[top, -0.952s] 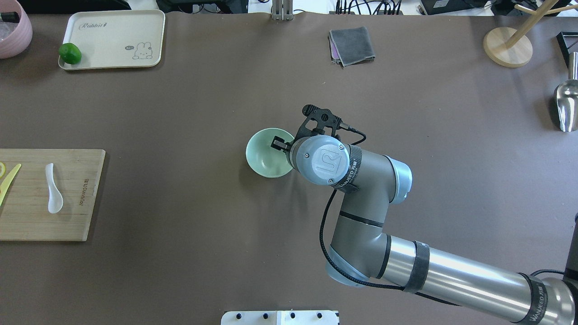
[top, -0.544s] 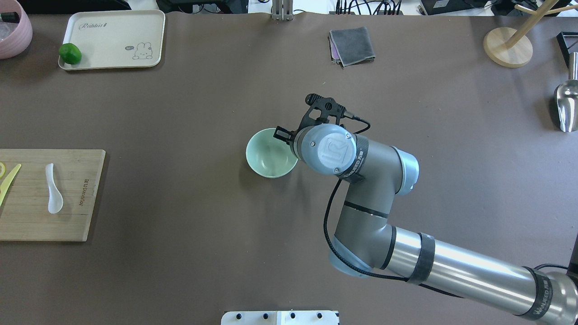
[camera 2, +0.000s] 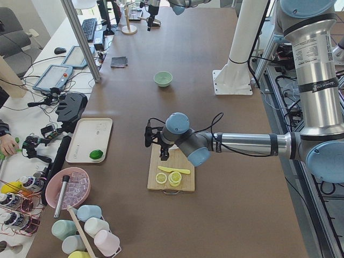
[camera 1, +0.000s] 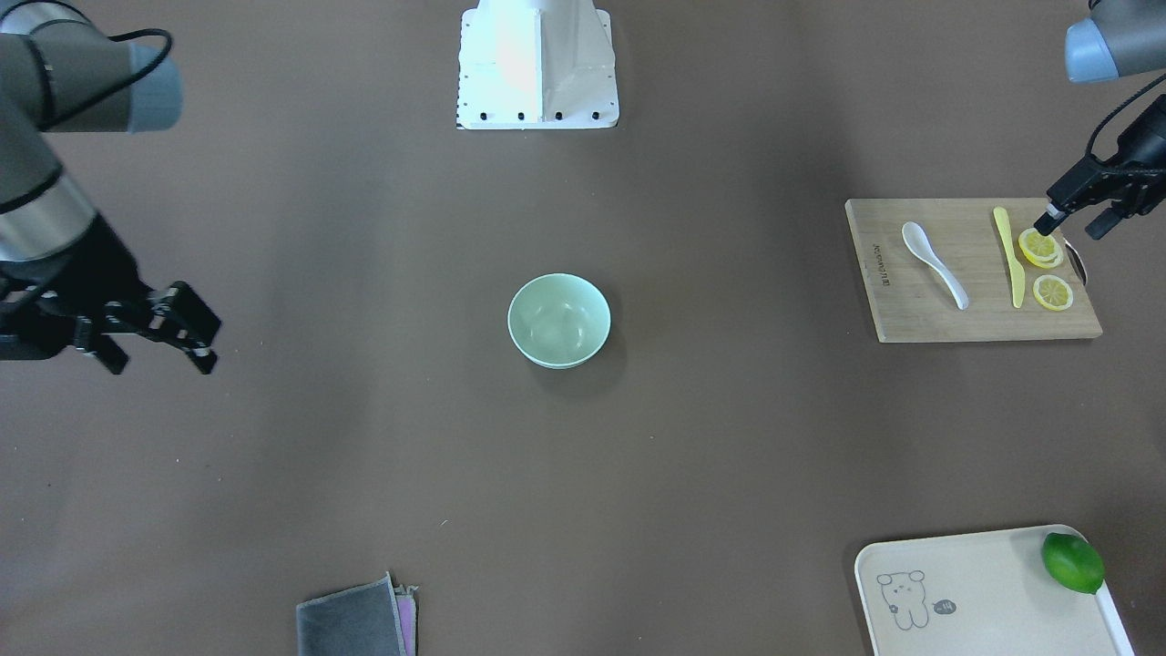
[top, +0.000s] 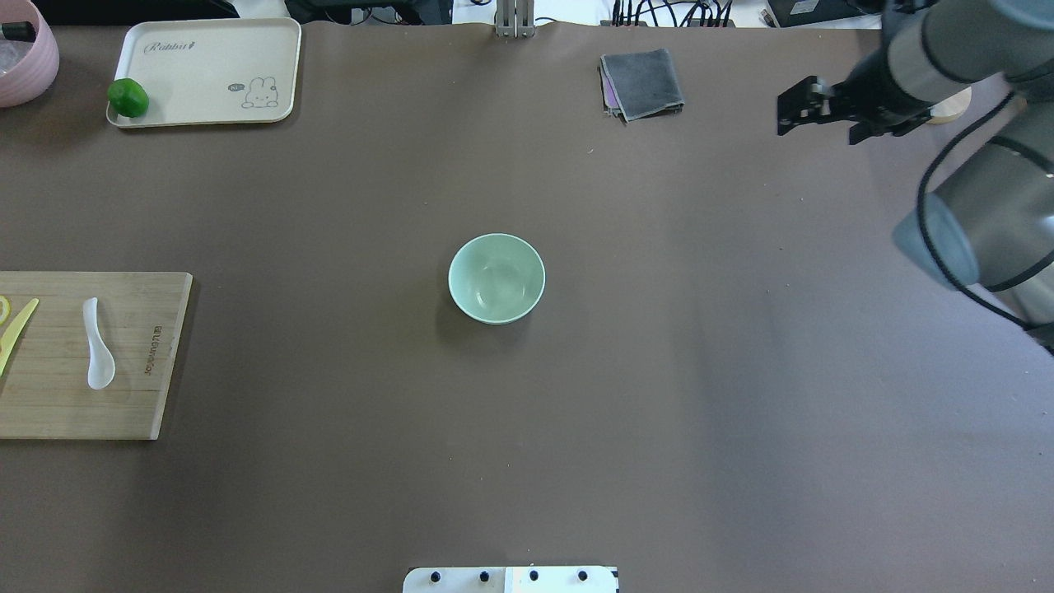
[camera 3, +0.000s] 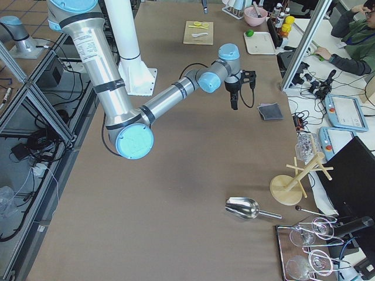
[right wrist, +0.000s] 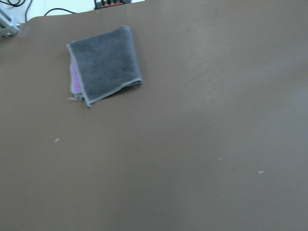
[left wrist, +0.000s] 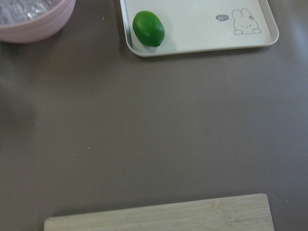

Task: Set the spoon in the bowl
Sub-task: 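Release the bowl and retract the right gripper while the left gripper reaches toward the spoon, then lower the left gripper onto the white spoon handle and grasp it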

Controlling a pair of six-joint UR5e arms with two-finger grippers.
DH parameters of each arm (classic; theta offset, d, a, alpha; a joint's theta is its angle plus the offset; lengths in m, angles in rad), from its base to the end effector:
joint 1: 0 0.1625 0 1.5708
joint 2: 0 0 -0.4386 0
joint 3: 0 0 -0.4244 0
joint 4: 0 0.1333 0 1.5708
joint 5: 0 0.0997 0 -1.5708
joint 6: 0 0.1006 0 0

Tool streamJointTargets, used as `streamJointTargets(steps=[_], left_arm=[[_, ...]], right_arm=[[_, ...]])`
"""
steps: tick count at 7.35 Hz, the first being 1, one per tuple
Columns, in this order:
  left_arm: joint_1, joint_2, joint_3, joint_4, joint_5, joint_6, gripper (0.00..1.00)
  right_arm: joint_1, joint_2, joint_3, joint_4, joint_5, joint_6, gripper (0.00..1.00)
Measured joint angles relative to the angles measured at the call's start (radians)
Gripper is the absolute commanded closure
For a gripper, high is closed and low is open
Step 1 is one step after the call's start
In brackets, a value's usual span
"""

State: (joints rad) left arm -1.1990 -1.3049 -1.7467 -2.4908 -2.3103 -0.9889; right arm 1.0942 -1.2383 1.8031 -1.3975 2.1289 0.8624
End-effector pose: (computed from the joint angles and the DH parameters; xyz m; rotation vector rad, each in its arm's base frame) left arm 0.0950 -0.4240 0.6004 0.1769 1.0370 -0.2527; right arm -0.2192 -0.5990 0.3460 0.2329 -0.8625 0.1539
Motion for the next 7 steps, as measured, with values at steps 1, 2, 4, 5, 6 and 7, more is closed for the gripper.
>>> streamJointTargets(steps=[1, 2, 4, 5, 6, 7], left_arm=[[0.039, 0.018, -0.002, -0.028, 0.024, -0.098, 0.02], [0.101, 0.023, -0.006, -0.04, 0.091, -0.197, 0.02], [0.244, 0.006, -0.01, -0.043, 0.25, -0.346, 0.12], [0.288, -0.008, -0.008, -0.039, 0.296, -0.385, 0.17], [0.319, -0.027, 0.002, -0.032, 0.335, -0.406, 0.34], [0.341, -0.045, 0.016, -0.024, 0.362, -0.414, 0.42]], right_arm=[[0.088, -0.058, 0.003, -0.001, 0.077, -0.126, 0.0], [0.16, -0.109, 0.002, 0.0, 0.135, -0.233, 0.0], [0.238, -0.178, 0.002, 0.002, 0.189, -0.359, 0.0], [0.252, -0.193, 0.002, 0.005, 0.196, -0.376, 0.0], [0.257, -0.201, 0.002, 0.008, 0.198, -0.382, 0.0], [0.259, -0.206, 0.002, 0.011, 0.198, -0.384, 0.0]])
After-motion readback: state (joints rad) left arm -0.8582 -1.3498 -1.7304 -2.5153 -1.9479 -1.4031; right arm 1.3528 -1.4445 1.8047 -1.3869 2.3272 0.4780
